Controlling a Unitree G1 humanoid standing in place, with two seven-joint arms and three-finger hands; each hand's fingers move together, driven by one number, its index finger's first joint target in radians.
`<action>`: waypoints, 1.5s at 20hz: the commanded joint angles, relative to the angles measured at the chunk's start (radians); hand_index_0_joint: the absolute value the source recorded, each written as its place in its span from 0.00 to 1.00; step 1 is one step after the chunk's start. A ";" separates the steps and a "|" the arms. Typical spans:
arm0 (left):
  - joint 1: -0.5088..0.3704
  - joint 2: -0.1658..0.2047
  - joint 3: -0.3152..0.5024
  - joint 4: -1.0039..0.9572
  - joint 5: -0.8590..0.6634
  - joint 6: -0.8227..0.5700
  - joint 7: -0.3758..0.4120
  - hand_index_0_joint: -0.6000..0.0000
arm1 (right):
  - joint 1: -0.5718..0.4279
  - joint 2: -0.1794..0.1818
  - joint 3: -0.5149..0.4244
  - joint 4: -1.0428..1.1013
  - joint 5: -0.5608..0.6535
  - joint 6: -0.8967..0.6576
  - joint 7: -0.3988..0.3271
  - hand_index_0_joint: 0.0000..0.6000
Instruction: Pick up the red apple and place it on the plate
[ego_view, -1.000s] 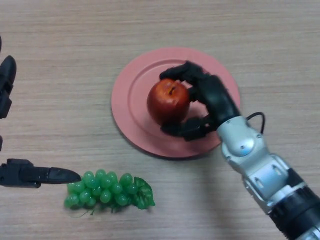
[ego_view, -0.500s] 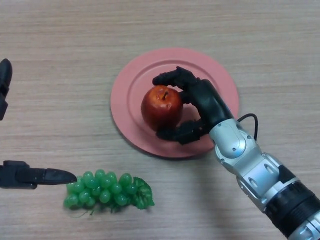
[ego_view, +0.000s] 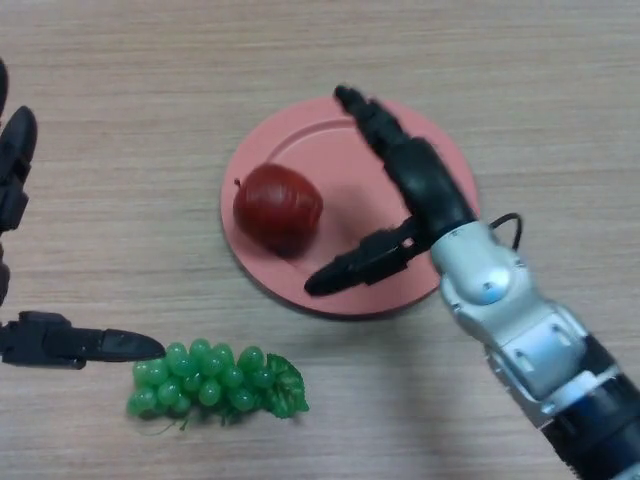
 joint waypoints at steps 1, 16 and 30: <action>-0.030 0.053 0.048 -0.068 -0.009 -0.100 0.008 1.00 | 0.022 -0.003 -0.118 -0.225 0.008 -0.068 0.090 0.00; -0.077 0.058 -0.004 -0.082 -0.029 -0.072 0.068 1.00 | 0.530 -0.061 -0.455 -0.841 0.093 -0.111 0.362 0.00; -0.096 0.069 -0.011 -0.099 -0.008 -0.019 0.076 1.00 | 0.517 -0.079 -0.511 -0.912 0.154 -0.051 0.376 0.00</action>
